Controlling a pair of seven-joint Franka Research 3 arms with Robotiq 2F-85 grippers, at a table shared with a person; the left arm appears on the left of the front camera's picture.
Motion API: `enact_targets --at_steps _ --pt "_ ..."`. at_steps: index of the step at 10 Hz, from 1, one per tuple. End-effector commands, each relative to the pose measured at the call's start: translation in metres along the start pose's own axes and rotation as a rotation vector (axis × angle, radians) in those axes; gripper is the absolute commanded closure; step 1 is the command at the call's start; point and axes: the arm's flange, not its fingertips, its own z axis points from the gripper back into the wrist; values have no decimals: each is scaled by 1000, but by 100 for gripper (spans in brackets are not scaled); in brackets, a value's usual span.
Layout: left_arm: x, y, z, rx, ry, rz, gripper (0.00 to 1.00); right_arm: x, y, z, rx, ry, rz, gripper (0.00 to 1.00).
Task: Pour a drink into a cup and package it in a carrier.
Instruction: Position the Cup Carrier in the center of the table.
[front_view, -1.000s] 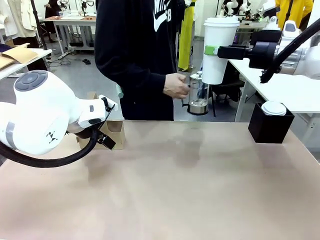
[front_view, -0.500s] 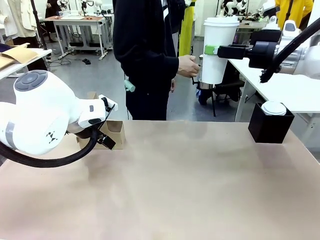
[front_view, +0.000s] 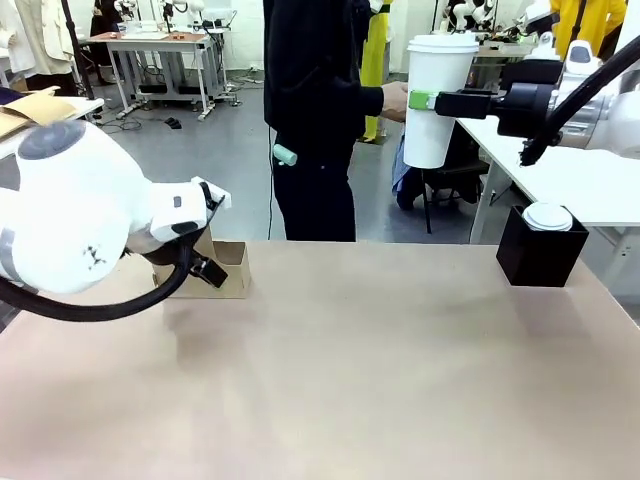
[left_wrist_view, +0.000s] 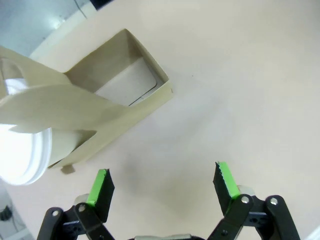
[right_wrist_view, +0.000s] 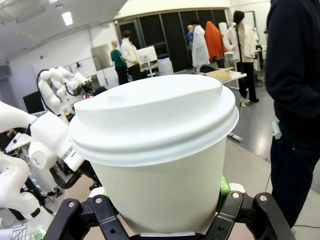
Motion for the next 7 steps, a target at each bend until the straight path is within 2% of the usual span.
enact_targets --at_steps 1,3,4,5,7 --pt "13 1 51 -5 54 91 0 6 0 -4 4 -19 -3 20" --pt "39 2 105 16 90 169 0 6 0 -4 4 -19 -3 20" --pt "64 4 123 35 109 216 0 6 0 -4 4 -19 -3 20" --pt "84 17 131 -2 129 254 0 6 0 -4 4 -19 -3 20" --pt "113 54 130 8 173 363 0 6 0 -4 4 -19 -3 20"
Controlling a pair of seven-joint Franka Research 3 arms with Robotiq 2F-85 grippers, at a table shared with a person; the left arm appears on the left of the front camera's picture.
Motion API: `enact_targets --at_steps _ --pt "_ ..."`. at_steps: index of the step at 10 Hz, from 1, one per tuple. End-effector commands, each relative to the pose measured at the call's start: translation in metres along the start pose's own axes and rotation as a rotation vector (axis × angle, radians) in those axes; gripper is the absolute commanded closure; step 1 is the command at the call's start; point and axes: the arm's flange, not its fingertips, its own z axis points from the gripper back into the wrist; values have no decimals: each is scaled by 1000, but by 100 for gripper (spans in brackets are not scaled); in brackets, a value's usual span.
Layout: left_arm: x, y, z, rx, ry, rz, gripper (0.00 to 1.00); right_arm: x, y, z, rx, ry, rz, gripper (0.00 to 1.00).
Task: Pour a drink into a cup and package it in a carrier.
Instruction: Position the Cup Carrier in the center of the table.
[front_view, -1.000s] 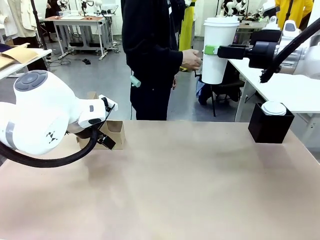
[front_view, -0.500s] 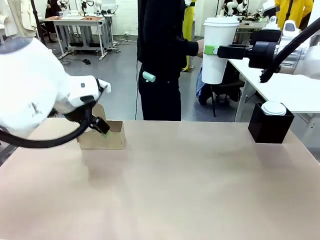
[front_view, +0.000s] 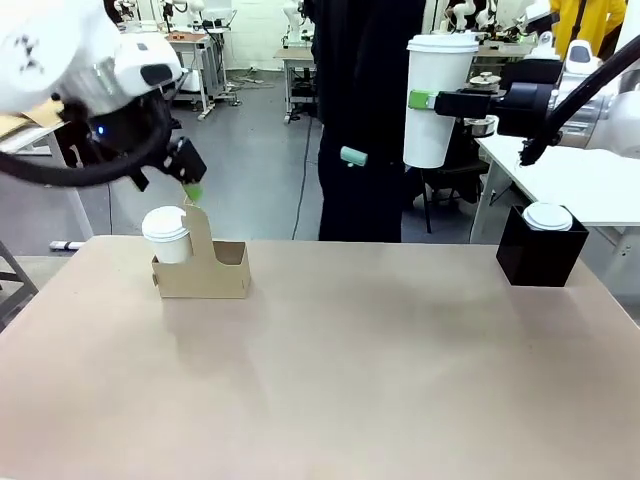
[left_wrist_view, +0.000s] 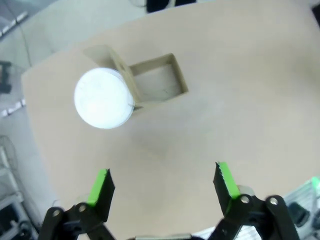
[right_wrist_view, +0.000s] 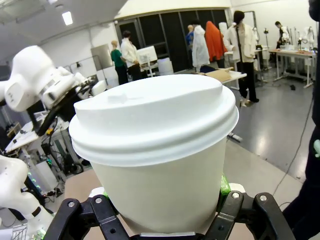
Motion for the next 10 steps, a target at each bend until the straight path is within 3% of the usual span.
enact_targets --at_steps 1,4,10 --pt "40 15 -15 -1 55 117 0 6 1 -3 4 -19 -3 20" --pt "75 45 -50 46 125 208 0 6 1 -3 4 -19 -3 20" --pt "98 51 -99 28 176 232 0 6 1 -3 4 -19 -3 20"
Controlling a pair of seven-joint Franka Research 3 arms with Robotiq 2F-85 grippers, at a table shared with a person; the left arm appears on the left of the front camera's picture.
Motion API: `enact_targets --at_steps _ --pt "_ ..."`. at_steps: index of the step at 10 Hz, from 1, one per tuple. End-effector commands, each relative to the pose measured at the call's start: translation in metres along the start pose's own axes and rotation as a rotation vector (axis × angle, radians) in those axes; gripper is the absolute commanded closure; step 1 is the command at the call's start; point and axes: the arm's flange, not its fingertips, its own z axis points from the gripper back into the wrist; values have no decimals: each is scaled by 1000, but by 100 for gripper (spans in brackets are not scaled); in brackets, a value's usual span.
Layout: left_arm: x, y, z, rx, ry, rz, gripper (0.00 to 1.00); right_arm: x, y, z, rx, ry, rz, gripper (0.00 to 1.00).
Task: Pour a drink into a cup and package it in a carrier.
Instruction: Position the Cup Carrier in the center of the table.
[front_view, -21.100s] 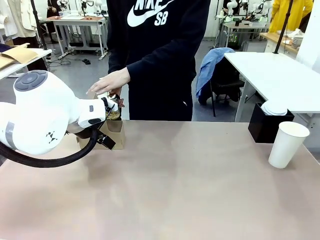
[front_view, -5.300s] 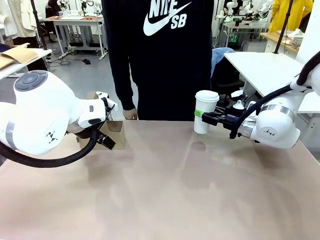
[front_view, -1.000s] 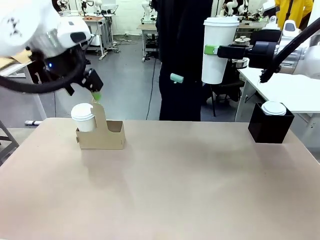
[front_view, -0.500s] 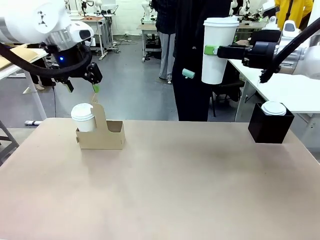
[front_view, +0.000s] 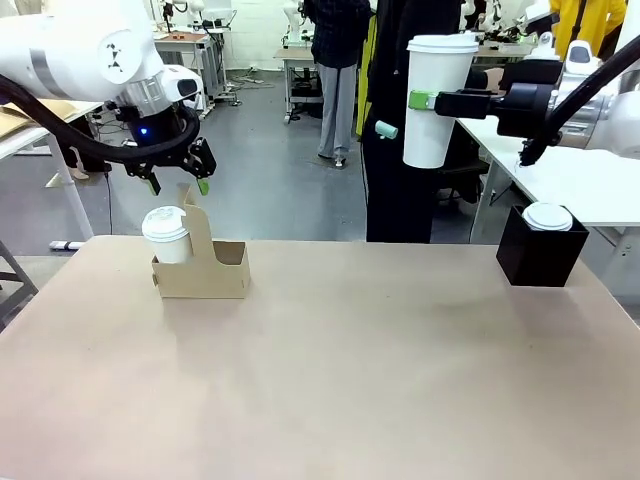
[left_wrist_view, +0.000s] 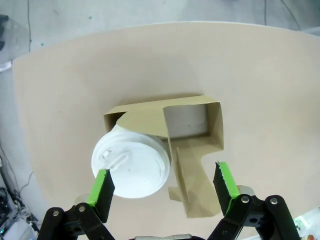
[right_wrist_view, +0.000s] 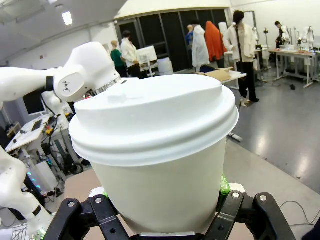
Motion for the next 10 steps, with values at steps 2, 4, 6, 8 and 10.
enact_targets --at_steps 2,4,6,8,10 --pt "8 -10 0 32 24 5 59 6 1 -3 5 -20 -2 20" --pt "8 -13 0 30 29 2 65 6 1 -3 5 -20 -2 20" --pt "8 -16 -2 25 38 -1 100 6 1 -3 5 -20 -2 20" --pt "8 -22 -4 24 44 0 100 6 1 -3 5 -20 -2 20" --pt "8 -25 -6 30 53 5 100 6 1 -3 5 -20 -2 20"
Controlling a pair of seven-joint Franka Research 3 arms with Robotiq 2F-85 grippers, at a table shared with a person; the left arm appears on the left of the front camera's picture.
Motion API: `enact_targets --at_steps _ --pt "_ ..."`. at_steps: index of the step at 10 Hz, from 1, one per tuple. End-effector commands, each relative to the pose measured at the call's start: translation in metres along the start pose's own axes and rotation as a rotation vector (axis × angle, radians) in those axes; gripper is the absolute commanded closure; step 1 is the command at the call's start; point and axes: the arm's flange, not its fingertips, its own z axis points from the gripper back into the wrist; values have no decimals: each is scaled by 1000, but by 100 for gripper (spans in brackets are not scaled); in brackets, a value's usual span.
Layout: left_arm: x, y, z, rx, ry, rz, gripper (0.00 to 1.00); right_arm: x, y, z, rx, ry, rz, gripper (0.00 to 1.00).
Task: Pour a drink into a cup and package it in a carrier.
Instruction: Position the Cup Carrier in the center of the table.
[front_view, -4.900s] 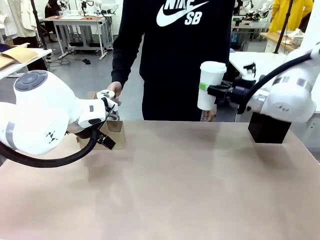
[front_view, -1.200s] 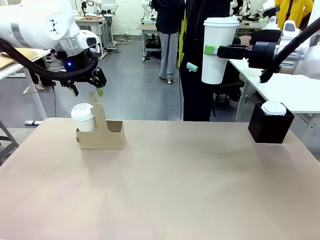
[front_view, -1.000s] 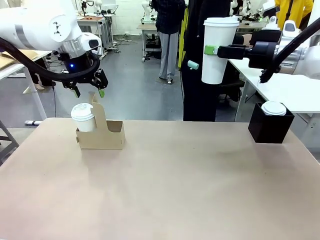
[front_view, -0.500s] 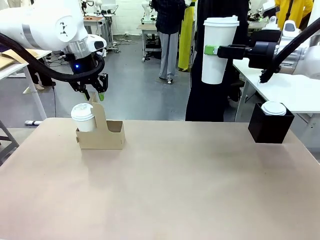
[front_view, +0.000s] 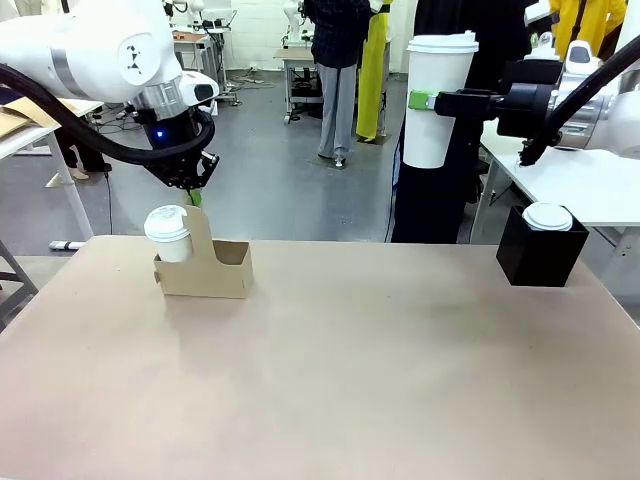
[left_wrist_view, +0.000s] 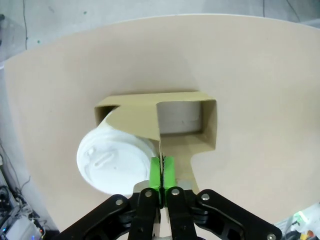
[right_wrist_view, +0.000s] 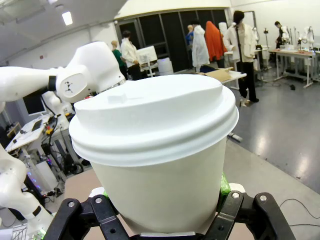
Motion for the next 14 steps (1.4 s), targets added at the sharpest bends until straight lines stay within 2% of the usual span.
enact_targets --at_steps 1,2,6,8,10,14 --pt "5 -5 1 41 9 55 100 6 1 -3 5 -20 -2 20" --pt "0 0 0 0 0 0 100 6 1 -3 5 -20 -2 20" --pt "0 -1 0 2 0 11 97 6 1 -3 5 -20 -2 20" --pt "-20 -17 38 -13 -64 73 98 6 1 -3 5 -20 -2 20" --pt "-38 -55 80 -7 -100 102 98 6 1 -3 5 -20 -2 20" --pt "-87 -158 109 -13 -27 172 98 6 1 -3 5 -20 -2 20"
